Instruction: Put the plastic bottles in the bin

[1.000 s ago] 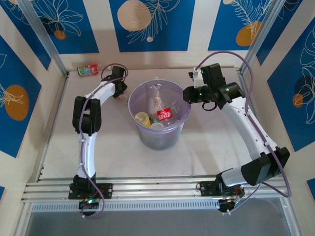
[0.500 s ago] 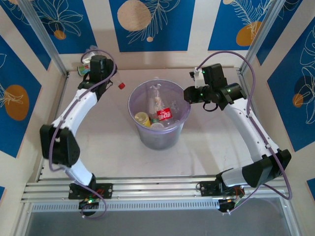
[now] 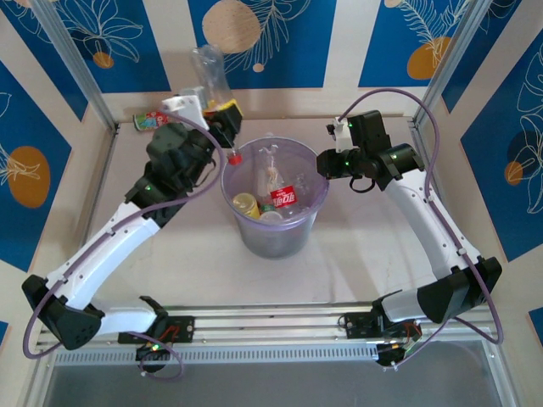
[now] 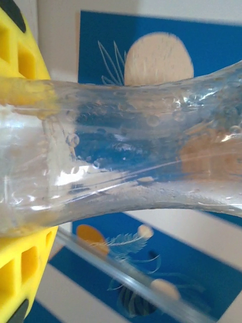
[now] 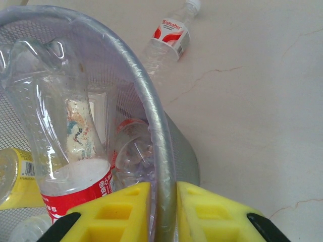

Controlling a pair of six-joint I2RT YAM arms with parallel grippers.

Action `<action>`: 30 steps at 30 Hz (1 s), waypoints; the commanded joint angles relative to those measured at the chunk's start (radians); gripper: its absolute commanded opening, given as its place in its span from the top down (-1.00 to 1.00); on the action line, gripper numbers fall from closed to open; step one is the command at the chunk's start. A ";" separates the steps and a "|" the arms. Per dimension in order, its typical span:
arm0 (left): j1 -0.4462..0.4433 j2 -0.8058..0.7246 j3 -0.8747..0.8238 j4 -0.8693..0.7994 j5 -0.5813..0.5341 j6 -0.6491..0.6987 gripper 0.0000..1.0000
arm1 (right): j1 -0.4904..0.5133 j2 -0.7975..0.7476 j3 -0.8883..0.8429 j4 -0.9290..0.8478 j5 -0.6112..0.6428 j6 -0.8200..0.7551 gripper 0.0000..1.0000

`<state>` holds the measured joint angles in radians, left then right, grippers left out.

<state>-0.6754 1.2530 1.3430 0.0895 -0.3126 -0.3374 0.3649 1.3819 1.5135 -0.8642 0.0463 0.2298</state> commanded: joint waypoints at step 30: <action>-0.129 0.070 -0.264 0.050 0.235 0.334 -0.18 | 0.010 0.001 -0.011 0.019 -0.018 0.003 0.62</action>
<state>-0.7956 1.3449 1.0996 0.1062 -0.1081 0.0177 0.3676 1.3823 1.5093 -0.8566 0.0494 0.2298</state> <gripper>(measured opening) 0.545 0.193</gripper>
